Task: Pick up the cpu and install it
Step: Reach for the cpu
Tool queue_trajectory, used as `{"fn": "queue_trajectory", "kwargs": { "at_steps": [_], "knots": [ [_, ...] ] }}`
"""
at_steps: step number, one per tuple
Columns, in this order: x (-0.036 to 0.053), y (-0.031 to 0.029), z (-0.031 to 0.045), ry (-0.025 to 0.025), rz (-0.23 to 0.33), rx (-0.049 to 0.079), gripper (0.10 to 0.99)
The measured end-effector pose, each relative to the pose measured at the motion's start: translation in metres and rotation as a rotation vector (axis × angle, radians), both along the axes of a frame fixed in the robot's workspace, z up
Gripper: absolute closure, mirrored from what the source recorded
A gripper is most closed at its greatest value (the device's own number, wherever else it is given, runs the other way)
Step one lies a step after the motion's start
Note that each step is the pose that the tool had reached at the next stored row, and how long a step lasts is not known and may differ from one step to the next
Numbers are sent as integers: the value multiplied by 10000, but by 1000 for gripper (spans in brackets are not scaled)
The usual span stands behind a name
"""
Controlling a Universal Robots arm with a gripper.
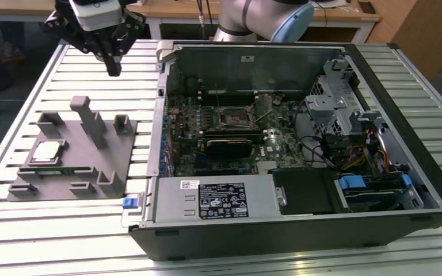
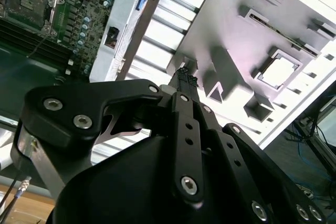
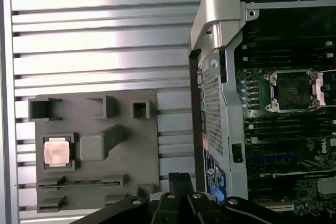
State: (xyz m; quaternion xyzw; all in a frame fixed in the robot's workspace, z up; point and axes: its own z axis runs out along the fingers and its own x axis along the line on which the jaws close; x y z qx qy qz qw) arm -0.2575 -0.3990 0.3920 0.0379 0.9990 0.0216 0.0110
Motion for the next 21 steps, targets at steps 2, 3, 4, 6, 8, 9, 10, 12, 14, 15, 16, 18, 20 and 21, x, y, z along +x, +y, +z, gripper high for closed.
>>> {"fn": "queue_trajectory", "kwargs": {
  "at_steps": [2, 3, 4, 6, 8, 9, 10, 12, 14, 15, 16, 18, 20, 21],
  "knots": [
    [-30, 0, -2, -1, -1, 1, 980],
    [-45, 0, -3, -1, -1, 0, 980],
    [-59, 0, -3, 0, -1, 1, 980],
    [-84, 0, -4, 0, -1, 0, 980],
    [-101, 0, -4, 0, -2, 0, 980],
    [-109, 0, -4, 0, -1, 0, 980],
    [-118, 0, -4, 0, -1, 0, 980],
    [-141, 0, -4, 0, -1, 0, 980],
    [-168, 0, -5, 0, -1, 0, 980],
    [-182, 0, -5, 0, -1, 0, 980],
    [-197, 0, -6, 0, -1, 0, 980],
    [-227, -1, -7, 0, -1, 0, 980],
    [-259, -2, -8, 0, 0, 0, 980],
    [-274, -3, -8, 0, 0, 0, 980]
  ]
}}
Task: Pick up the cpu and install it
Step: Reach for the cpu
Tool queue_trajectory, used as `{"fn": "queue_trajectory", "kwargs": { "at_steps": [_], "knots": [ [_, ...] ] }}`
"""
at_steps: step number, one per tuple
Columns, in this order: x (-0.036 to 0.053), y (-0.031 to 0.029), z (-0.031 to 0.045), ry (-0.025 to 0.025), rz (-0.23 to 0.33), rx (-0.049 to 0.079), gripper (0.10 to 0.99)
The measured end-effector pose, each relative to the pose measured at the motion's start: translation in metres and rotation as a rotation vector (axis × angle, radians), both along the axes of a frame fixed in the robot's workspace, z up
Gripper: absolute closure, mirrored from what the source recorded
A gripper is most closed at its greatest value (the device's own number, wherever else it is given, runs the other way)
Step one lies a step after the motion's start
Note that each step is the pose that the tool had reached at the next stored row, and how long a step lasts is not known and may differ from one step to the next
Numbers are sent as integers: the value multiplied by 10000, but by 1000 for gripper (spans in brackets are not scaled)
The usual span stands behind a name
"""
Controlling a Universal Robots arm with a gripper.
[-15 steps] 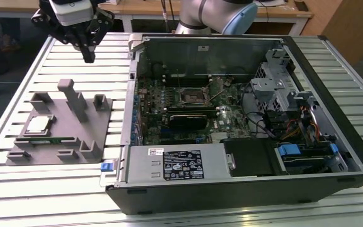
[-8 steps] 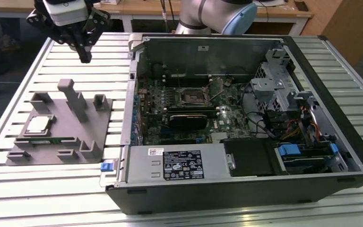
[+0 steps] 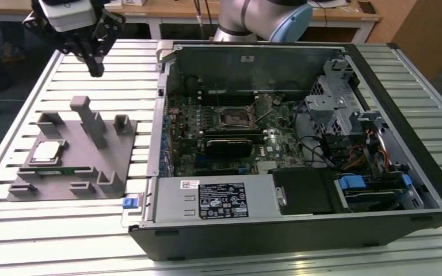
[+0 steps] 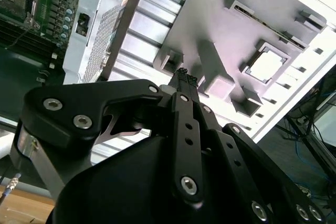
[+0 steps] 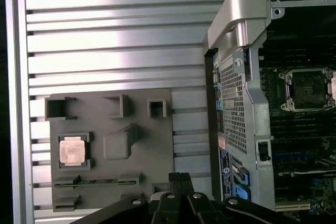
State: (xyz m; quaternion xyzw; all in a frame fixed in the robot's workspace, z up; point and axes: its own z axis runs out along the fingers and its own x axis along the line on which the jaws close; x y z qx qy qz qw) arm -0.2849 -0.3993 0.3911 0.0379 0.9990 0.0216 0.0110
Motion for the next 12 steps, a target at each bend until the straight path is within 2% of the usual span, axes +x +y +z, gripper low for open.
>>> {"fn": "queue_trajectory", "kwargs": {
  "at_steps": [12],
  "knots": [
    [-225, -8, -8, 0, 1, 0, 980]
  ]
}}
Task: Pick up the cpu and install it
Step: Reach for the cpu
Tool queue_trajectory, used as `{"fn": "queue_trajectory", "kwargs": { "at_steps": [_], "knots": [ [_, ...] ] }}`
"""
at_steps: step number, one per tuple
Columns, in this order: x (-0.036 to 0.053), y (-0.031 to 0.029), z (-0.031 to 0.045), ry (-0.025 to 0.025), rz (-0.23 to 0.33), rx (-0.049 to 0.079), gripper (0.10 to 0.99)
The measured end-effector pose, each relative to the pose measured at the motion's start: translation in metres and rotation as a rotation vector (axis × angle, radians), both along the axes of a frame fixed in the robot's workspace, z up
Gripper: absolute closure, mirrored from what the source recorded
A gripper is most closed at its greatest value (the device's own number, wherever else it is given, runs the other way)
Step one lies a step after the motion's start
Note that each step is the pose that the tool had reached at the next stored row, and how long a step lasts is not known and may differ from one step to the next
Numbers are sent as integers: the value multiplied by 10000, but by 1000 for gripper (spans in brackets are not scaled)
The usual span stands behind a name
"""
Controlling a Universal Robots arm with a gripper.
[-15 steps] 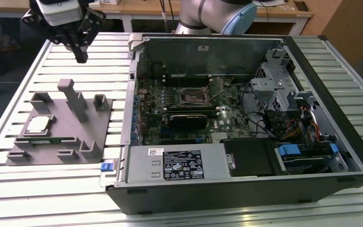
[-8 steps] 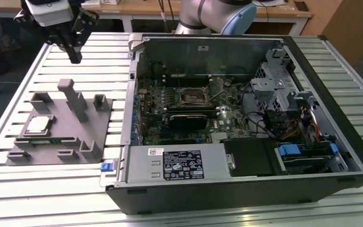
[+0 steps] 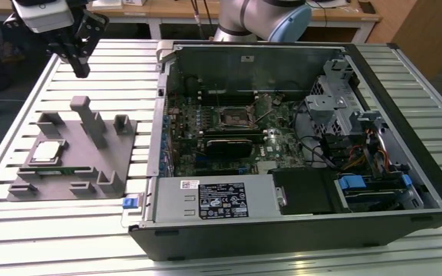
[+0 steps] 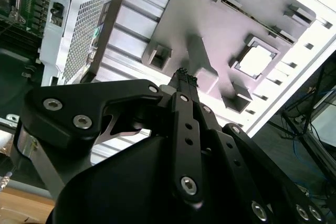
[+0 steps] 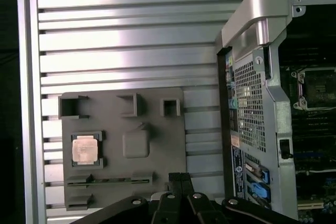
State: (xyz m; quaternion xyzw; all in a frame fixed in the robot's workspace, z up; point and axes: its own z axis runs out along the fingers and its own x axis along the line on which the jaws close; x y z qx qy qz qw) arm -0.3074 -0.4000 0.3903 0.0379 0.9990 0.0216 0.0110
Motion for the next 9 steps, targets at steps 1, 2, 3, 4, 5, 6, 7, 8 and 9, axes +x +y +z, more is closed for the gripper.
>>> {"fn": "queue_trajectory", "kwargs": {
  "at_steps": [1, 2, 3, 4, 5, 6, 7, 8, 9],
  "knots": [
    [-22, 0, -1, 0, 0, 0, 980],
    [-48, 0, -1, 0, -1, 0, 980],
    [-76, 0, -2, 0, -1, 0, 980],
    [-105, 0, -3, 0, -2, 1, 980],
    [-133, 0, -3, 1, -1, -1, 980],
    [-164, 0, -4, 0, -1, 0, 980],
    [-196, -1, -5, 0, 0, 0, 980],
    [-228, -1, -6, 0, 0, 0, 980],
    [-263, 0, -8, 0, 0, 0, 980]
  ]
}}
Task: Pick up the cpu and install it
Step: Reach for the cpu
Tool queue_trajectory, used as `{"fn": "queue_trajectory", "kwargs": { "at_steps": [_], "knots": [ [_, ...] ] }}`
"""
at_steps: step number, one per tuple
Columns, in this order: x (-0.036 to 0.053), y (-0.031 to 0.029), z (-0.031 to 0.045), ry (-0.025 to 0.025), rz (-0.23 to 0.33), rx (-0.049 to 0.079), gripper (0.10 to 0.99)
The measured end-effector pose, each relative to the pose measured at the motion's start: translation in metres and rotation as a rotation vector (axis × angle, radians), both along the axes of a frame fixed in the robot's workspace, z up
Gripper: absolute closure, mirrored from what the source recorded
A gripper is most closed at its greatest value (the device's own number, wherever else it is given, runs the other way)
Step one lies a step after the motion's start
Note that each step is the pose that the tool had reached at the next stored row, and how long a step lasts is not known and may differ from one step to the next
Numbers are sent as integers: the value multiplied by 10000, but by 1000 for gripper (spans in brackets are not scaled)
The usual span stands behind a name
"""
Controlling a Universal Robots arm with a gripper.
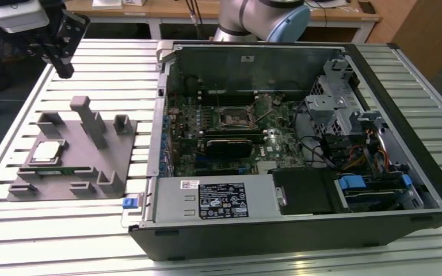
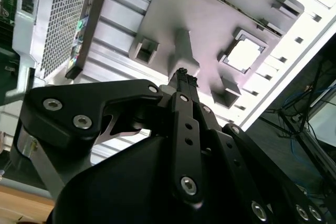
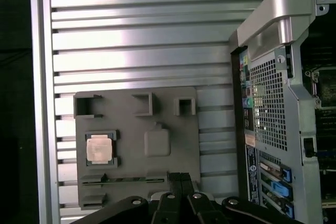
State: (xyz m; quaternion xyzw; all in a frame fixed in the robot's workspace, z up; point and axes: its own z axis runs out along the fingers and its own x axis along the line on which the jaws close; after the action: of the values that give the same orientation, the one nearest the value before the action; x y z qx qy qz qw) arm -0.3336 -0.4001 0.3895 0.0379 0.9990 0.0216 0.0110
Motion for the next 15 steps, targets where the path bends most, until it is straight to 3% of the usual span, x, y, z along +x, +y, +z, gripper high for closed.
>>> {"fn": "queue_trajectory", "kwargs": {
  "at_steps": [4, 10, 15],
  "knots": [
    [-99, 0, -5, 4, -1, -1, 980],
    [-162, 0, -18, 21, 296, 0, 980],
    [-306, 0, -34, 52, 311, 0, 980]
  ]
}}
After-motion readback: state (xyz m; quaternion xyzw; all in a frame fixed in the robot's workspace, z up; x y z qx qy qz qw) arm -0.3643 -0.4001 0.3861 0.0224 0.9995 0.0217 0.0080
